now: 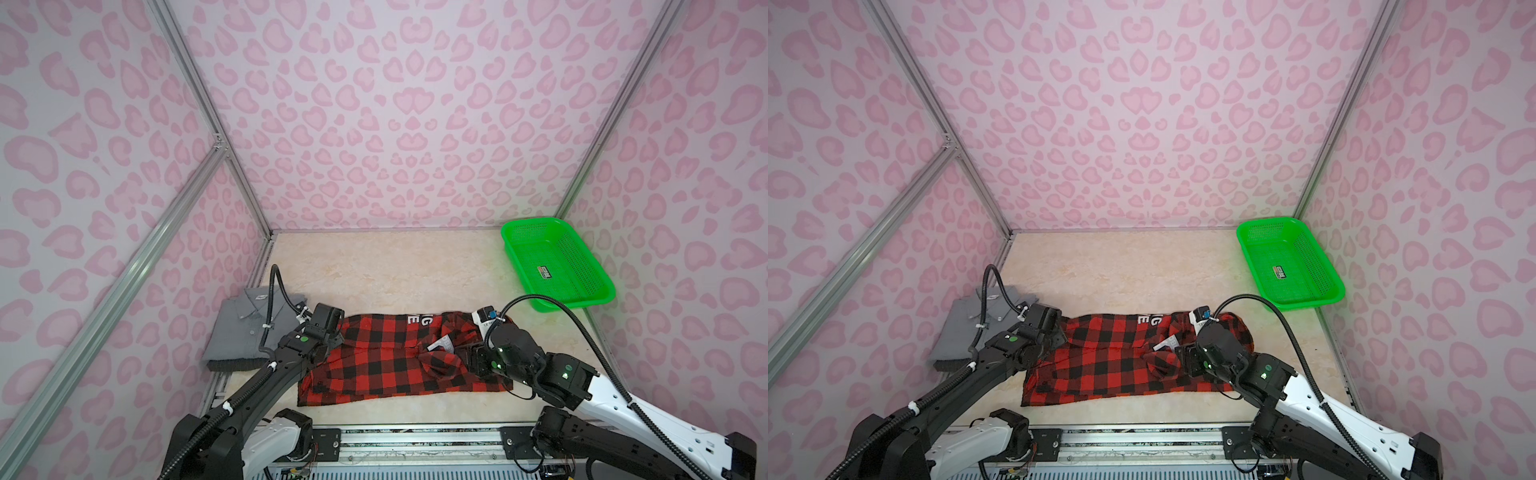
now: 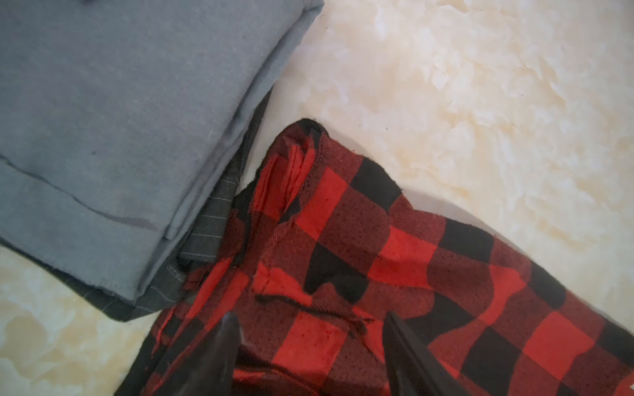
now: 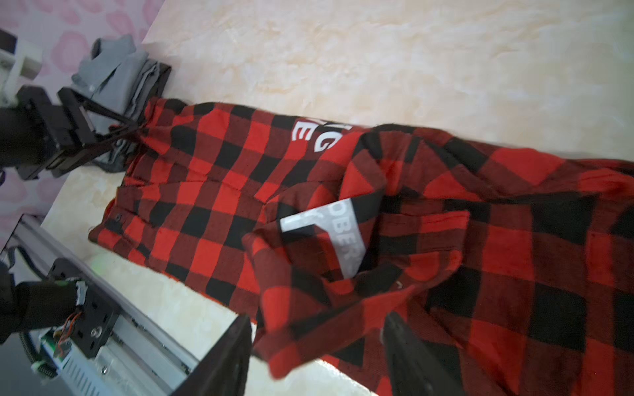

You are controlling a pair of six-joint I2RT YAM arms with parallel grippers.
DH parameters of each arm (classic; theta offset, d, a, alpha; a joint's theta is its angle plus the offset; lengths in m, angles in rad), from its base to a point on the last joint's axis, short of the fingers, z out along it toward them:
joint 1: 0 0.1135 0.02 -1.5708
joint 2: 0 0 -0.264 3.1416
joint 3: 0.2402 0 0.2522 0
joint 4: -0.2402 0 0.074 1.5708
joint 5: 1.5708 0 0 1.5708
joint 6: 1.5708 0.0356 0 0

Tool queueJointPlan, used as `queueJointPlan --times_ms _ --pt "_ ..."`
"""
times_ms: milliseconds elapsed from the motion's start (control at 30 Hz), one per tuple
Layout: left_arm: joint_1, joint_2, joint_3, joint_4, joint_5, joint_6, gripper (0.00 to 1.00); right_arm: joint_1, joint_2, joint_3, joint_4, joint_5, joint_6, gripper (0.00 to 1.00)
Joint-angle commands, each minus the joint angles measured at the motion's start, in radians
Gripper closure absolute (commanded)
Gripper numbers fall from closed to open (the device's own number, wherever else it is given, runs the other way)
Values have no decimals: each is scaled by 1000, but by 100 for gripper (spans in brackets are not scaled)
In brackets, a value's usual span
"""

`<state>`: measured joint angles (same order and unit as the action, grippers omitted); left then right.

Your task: Fold and stack the long sleeve shirts

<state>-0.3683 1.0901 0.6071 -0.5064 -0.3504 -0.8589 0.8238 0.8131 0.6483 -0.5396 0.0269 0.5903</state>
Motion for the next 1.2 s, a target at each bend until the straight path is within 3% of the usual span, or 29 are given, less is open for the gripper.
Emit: queueJointPlan --times_ms 0,233,333,467,600,667,800,867,1000,1167 --pt "0 11 19 -10 6 20 31 -52 35 -22 47 -83 -8 36" --pt "-1 10 15 -5 35 25 31 -81 177 -90 203 -172 56 38" --pt "-6 19 15 -6 45 29 31 -71 211 -132 259 -266 97 51" --pt "-9 19 5 -3 58 25 30 16 155 -178 240 -231 159 72" --pt "-12 18 11 -15 74 24 26 138 75 -210 208 -218 257 82" --pt "-12 6 22 -26 80 26 24 177 30 -183 131 -176 279 79" --pt "-14 0 43 -26 95 34 22 129 -89 -95 0 54 211 47" --pt "-14 14 59 -28 92 39 21 1 -56 -70 65 -55 137 41" --pt "-14 37 85 -52 87 48 21 -250 147 -32 239 -274 54 38" --pt "-14 27 73 -77 70 61 20 -284 407 73 332 -310 -32 43"
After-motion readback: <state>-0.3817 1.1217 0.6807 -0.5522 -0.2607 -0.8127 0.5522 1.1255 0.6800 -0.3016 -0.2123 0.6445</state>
